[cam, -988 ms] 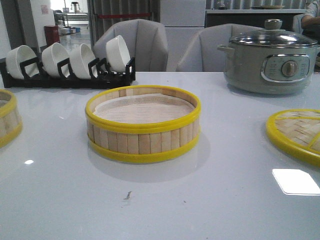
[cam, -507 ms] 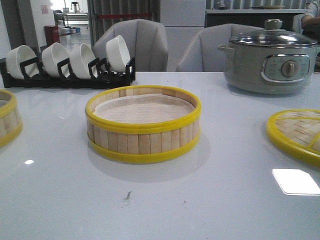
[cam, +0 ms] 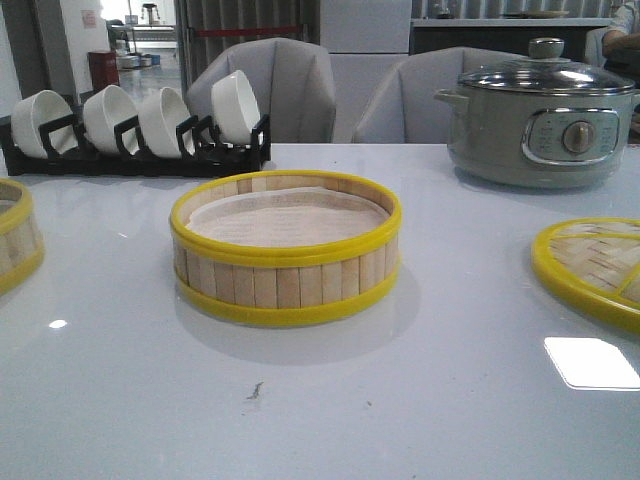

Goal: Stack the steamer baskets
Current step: 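Grasp the rim of the nearby steamer basket with the left gripper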

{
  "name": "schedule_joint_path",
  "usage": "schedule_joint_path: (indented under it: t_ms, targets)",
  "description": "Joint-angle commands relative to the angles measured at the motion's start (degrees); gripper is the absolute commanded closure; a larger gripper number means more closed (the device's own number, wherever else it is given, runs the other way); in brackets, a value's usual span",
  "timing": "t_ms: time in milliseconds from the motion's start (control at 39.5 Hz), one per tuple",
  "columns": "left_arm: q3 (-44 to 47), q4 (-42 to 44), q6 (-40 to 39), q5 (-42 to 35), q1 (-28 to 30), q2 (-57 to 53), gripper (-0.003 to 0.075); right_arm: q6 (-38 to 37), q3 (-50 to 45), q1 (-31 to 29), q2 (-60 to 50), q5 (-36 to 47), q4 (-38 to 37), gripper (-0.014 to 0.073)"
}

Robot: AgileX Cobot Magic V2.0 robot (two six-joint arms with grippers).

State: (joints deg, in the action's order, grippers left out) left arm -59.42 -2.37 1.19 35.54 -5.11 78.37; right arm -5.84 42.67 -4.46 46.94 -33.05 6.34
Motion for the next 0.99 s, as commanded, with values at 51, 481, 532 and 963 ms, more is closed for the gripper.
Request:
schedule_joint_path:
  t_ms: [51, 481, 532, 963]
  targets:
    - [-1.9, -0.6, -0.1, -9.3, -0.1, 3.4, 0.0233, 0.3, 2.0, -0.1, -0.3, 3.4, 0.5, 0.0150]
    - [-1.9, -0.6, -0.1, -16.3, -0.1, 17.7, 0.0233, 0.3, 2.0, -0.1, -0.3, 3.5, 0.5, 0.0150]
    - [-1.9, -0.6, -0.1, -16.3, -0.1, 18.8, 0.0233, 0.3, 2.0, -0.1, -0.3, 3.6, 0.5, 0.0150]
    - [-1.9, -0.6, -0.2, -16.7, -0.1, 21.1, 0.0353, 0.3, 2.0, -0.1, -0.3, 4.5, 0.5, 0.0150]
